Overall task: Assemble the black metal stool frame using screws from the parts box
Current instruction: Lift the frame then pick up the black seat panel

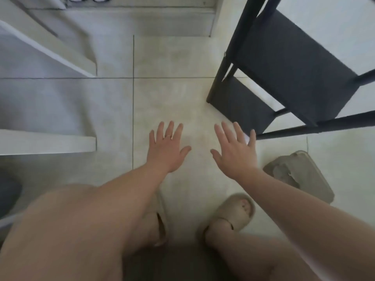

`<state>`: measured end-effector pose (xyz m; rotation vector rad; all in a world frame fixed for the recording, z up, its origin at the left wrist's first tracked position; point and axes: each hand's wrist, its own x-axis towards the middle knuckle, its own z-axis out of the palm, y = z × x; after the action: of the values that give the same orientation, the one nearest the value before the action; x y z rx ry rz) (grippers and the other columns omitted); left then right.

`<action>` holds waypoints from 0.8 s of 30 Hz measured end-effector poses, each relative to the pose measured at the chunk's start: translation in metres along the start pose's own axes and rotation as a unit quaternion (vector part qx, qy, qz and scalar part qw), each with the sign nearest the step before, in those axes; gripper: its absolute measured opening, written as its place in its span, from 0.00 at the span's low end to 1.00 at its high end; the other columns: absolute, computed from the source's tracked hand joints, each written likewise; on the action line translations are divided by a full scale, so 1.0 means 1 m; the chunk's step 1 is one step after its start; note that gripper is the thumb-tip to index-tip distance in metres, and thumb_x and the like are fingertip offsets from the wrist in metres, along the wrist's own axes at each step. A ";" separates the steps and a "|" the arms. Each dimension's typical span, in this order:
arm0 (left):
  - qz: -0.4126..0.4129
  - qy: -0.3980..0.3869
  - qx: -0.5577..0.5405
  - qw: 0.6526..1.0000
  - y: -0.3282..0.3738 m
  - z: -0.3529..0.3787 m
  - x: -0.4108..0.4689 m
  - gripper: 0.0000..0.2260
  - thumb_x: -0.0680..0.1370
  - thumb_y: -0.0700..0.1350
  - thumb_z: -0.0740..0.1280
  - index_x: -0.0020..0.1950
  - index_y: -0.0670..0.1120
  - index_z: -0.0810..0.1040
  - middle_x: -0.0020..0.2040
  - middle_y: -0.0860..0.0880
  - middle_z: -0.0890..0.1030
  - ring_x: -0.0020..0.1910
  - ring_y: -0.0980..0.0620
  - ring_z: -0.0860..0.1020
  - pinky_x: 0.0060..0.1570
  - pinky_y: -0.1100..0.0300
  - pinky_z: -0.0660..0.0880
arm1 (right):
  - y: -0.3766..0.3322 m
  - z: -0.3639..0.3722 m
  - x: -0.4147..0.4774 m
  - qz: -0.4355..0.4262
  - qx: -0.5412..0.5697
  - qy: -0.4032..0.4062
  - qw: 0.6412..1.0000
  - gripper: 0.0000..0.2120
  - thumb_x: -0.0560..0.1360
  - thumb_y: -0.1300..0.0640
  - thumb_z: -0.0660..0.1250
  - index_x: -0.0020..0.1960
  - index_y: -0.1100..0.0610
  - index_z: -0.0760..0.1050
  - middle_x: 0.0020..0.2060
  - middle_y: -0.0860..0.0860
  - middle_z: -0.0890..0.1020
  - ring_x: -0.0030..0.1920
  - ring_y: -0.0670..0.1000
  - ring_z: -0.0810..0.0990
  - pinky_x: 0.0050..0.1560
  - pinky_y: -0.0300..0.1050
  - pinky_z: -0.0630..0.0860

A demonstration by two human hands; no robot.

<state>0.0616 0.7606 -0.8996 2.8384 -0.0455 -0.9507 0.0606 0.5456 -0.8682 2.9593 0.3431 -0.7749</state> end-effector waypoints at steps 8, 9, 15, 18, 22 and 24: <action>-0.040 -0.045 -0.043 0.997 0.034 -0.139 -0.152 0.34 0.81 0.68 0.46 0.81 0.56 0.37 0.82 0.50 0.39 0.80 0.43 0.35 0.76 0.40 0.37 | 0.008 -0.154 -0.130 0.013 0.011 -0.075 0.997 0.34 0.83 0.38 0.48 0.82 0.49 0.38 0.82 0.48 0.45 0.82 0.57 0.44 0.76 0.70 0.47; -0.041 -0.045 -0.047 0.997 0.041 -0.159 -0.173 0.34 0.81 0.68 0.46 0.81 0.56 0.37 0.82 0.50 0.38 0.80 0.43 0.35 0.76 0.40 0.37 | 0.009 -0.179 -0.147 0.016 0.019 -0.075 0.997 0.34 0.83 0.38 0.48 0.82 0.49 0.39 0.82 0.48 0.46 0.82 0.57 0.45 0.76 0.70 0.47; -0.017 -0.015 -0.030 0.999 0.088 -0.264 -0.258 0.34 0.81 0.68 0.47 0.81 0.56 0.39 0.83 0.50 0.41 0.80 0.43 0.36 0.76 0.40 0.39 | 0.024 -0.293 -0.233 0.026 0.061 -0.063 0.996 0.34 0.83 0.38 0.48 0.82 0.49 0.39 0.82 0.48 0.46 0.82 0.57 0.43 0.78 0.68 0.48; -0.019 0.003 -0.032 0.999 0.109 -0.303 -0.279 0.34 0.81 0.67 0.47 0.82 0.56 0.40 0.83 0.50 0.41 0.80 0.43 0.37 0.76 0.40 0.39 | 0.041 -0.329 -0.264 0.036 0.076 -0.054 0.995 0.34 0.83 0.37 0.48 0.82 0.48 0.39 0.82 0.48 0.45 0.82 0.57 0.43 0.78 0.68 0.47; -0.024 0.026 -0.034 0.999 0.137 -0.338 -0.289 0.34 0.81 0.67 0.49 0.82 0.55 0.41 0.83 0.50 0.42 0.80 0.43 0.38 0.76 0.40 0.39 | 0.064 -0.357 -0.287 0.042 0.088 -0.049 0.994 0.33 0.83 0.37 0.48 0.82 0.48 0.40 0.83 0.49 0.44 0.82 0.58 0.42 0.77 0.67 0.44; -0.015 0.038 -0.036 0.999 0.152 -0.351 -0.285 0.34 0.81 0.67 0.49 0.82 0.55 0.41 0.83 0.49 0.42 0.81 0.43 0.38 0.76 0.40 0.40 | 0.077 -0.364 -0.290 0.053 0.107 -0.040 0.992 0.33 0.84 0.38 0.48 0.82 0.48 0.40 0.83 0.49 0.44 0.82 0.58 0.42 0.78 0.67 0.43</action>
<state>0.0473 0.6774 -0.4303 2.8137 0.0385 -0.8316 0.0057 0.4556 -0.4087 3.0982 0.1016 -0.9703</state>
